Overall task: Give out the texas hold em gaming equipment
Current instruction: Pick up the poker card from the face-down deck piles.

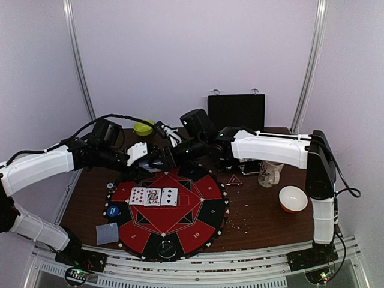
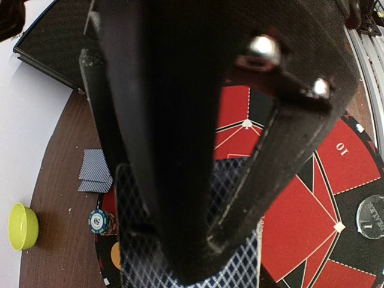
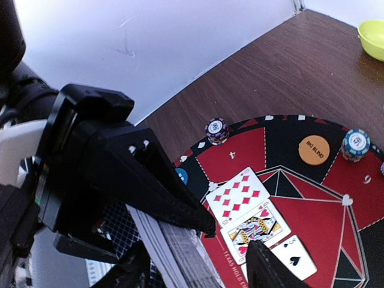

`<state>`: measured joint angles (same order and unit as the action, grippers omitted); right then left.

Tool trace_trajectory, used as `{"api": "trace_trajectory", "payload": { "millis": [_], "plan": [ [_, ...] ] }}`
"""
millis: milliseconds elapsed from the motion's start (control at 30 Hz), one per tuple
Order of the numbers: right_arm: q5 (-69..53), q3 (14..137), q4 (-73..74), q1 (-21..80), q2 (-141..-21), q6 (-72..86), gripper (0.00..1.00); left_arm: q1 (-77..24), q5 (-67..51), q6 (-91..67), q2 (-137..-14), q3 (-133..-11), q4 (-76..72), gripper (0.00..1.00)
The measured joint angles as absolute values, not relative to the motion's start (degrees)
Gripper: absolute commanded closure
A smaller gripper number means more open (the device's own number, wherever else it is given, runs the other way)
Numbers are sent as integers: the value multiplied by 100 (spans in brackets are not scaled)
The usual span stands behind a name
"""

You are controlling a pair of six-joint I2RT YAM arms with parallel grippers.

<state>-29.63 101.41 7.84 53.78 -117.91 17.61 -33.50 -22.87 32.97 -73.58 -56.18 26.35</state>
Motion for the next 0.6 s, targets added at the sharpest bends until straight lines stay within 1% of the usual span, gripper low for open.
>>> {"api": "trace_trajectory", "payload": {
  "millis": [100, 300, 367, 600],
  "plan": [
    [-2952, 10162, 862, 5387, -11791, 1699, 60, -3350, -2279, 3312, -7358, -5614, 2668, 63],
    [-2915, 10169, 1087, 5360, -11786, 1579, 72, -3350, -2239, 3358, -7358, -5577, 2718, 63],
    [-2888, 10169, 1173, 5347, -11764, 1533, 74, -3350, -2169, 3363, -7358, -5570, 2722, 63],
    [-2705, 10169, 1531, 5328, -11614, 1406, 76, -3350, -2075, 3367, -7358, -5570, 2714, 63]
  ]
}}
